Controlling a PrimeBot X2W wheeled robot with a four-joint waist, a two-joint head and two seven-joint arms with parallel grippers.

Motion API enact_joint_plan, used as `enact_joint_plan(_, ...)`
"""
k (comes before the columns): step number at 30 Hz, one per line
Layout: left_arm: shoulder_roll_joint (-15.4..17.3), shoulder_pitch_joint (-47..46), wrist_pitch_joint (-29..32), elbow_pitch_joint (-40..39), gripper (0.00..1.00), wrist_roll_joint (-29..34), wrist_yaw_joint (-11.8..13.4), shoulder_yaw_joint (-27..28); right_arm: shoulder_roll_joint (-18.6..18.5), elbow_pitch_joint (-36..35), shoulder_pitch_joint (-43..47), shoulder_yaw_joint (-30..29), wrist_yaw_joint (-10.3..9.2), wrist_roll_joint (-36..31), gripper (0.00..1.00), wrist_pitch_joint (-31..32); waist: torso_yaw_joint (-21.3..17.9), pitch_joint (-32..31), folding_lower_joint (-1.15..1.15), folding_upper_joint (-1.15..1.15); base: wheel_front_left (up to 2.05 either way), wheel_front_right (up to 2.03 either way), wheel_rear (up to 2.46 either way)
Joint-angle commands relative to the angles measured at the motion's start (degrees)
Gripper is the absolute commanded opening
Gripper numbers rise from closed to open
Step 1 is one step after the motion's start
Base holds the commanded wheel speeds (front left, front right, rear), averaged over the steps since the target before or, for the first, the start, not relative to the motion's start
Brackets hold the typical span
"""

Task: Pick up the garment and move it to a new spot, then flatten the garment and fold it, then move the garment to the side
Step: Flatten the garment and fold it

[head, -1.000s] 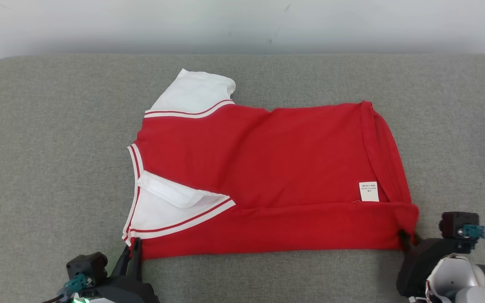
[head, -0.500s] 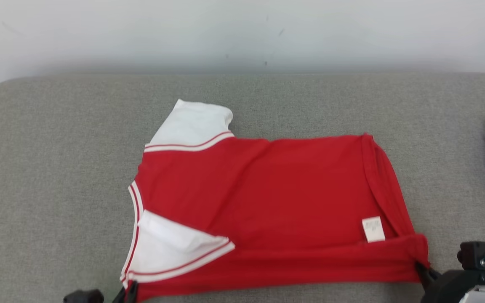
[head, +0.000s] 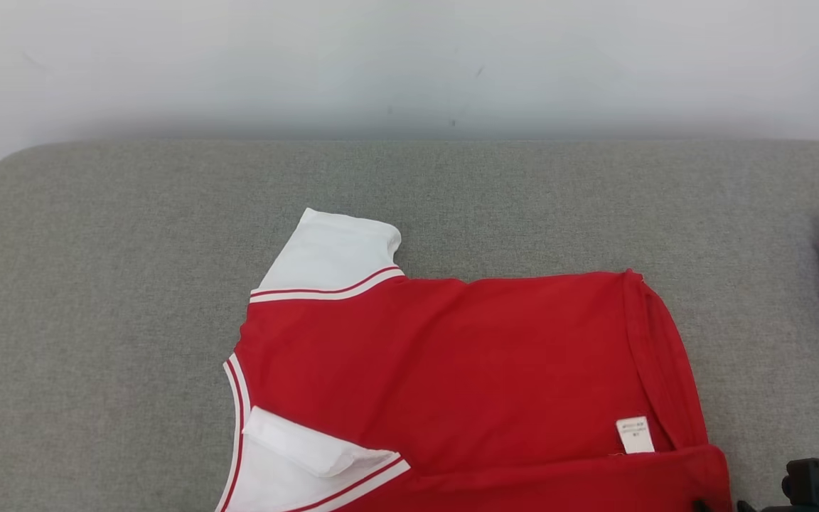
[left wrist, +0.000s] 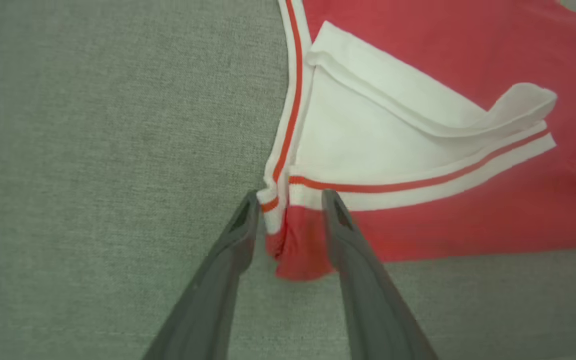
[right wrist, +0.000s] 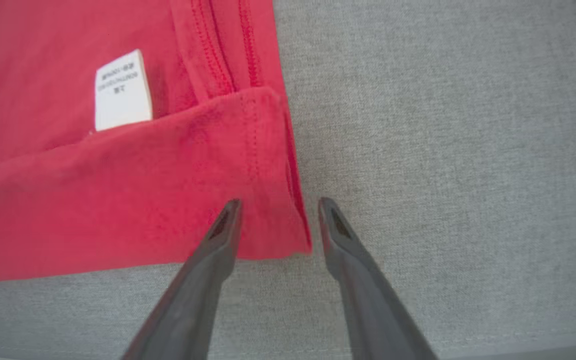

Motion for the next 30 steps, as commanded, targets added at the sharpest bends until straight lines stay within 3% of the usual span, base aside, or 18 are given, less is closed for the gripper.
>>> enact_joint_plan(1,0.03,-0.08,-0.93,-0.16,1.0,0.52,0.44,0.38,0.26,0.18,-0.29,0.56,-0.15,0.2,1.0,-0.77,-0.02,-0.16,0.0,0.0,0.0,0.0,0.0)
enact_joint_plan(10,1.84,-3.2,-5.26,-3.54,1.0,0.44,1.24,4.75,-2.56,-4.12,-3.41,3.1,-0.15,1.72,1.0,-0.69,-0.62,-0.64,0.0,0.0,0.0,0.0,0.0)
enact_joint_plan(15,2.79,-13.28,-2.81,-3.08,1.0,3.27,0.16,3.64,-4.92,-5.69,-12.9,6.62,-0.15,0.06,1.0,0.7,-1.72,2.68,0.0,0.0,0.0,0.0,0.0)
enact_joint_plan(22,-0.07,-31.84,2.15,6.49,1.0,6.09,-1.41,1.22,-5.51,-2.17,-27.88,13.17,-0.16,-2.51,1.0,0.75,-3.89,10.77,0.0,0.0,0.0,0.0,0.0)
enact_joint_plan(30,-1.2,-46.8,5.89,19.52,1.0,7.74,-4.23,-0.41,-6.47,0.29,-35.82,18.12,-0.16,-2.26,1.0,-0.74,-7.42,17.53,0.0,0.0,0.0,0.0,0.0)
